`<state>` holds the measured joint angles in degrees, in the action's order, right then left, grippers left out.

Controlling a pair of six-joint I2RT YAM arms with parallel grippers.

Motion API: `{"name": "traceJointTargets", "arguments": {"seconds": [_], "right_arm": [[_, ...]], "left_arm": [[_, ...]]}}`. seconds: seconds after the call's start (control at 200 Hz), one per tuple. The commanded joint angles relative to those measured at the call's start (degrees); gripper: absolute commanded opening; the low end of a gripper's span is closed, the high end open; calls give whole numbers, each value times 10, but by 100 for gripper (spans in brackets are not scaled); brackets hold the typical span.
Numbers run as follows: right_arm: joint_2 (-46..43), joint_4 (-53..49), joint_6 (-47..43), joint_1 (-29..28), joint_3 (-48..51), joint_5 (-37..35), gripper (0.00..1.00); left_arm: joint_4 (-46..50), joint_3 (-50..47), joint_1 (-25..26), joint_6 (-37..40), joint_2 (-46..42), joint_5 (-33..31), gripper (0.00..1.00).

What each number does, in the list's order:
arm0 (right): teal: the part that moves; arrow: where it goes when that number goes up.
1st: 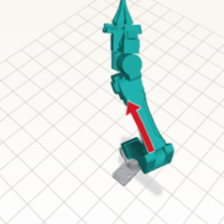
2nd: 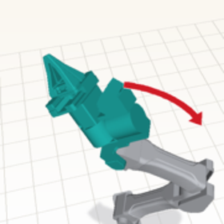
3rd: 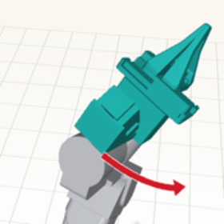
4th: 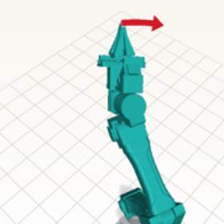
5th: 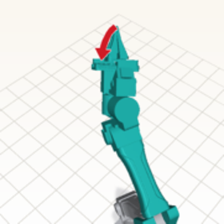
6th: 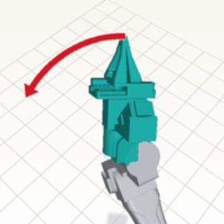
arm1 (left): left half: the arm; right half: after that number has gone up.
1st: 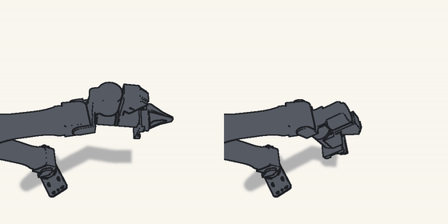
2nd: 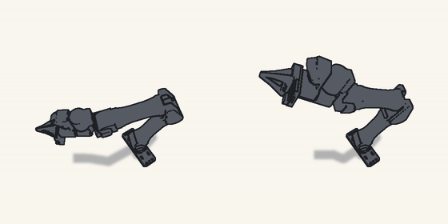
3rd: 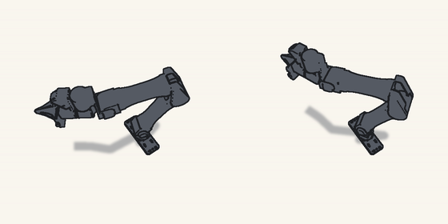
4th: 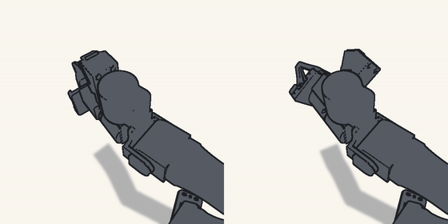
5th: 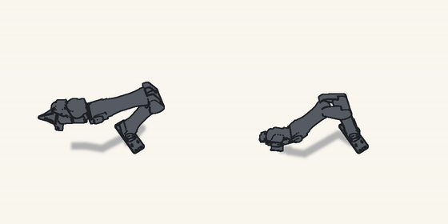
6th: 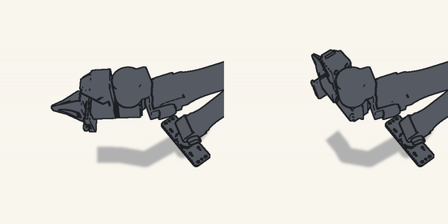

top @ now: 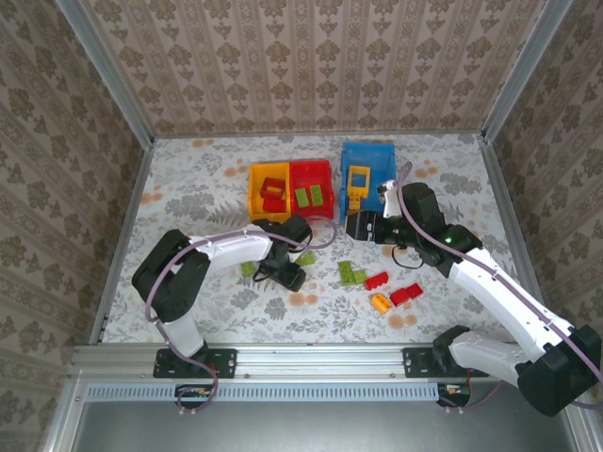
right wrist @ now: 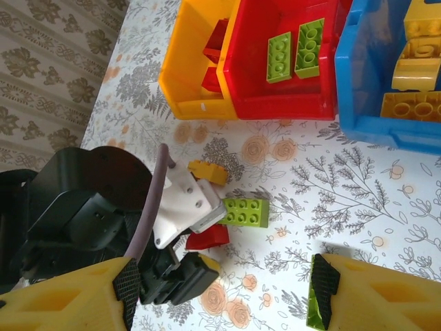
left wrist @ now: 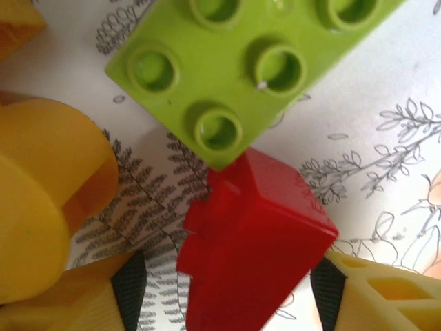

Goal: Sort the legos into containers by color

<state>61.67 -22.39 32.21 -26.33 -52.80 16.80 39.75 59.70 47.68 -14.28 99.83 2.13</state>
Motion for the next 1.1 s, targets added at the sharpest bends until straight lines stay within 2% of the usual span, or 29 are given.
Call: {"name": "traceJointTargets", "arguments": {"seconds": [0.0, 0.13, 0.395, 0.55, 0.695, 0.875, 1.09], "right_arm": [[-13, 2, 15, -5, 8, 12, 70], [-10, 2, 16, -5, 8, 13, 69], [-2, 18, 16, -6, 13, 36, 66], [-5, 9, -10, -10, -3, 38, 65], [18, 27, -44, -41, -27, 31, 65], [72, 106, -59, -87, -56, -12, 65], [141, 118, -77, -104, -125, -41, 65]], "left_arm": [[-16, 25, -2, 23, 14, 10, 65], [-25, 28, 2, 24, 23, 15, 48], [-15, 24, 14, 8, 4, -1, 25], [27, 25, 11, -33, -90, -23, 23], [88, 91, -52, -40, -127, -27, 22], [119, 213, -152, -30, -73, -30, 22], [140, 355, -211, -44, 58, -38, 22]]}}
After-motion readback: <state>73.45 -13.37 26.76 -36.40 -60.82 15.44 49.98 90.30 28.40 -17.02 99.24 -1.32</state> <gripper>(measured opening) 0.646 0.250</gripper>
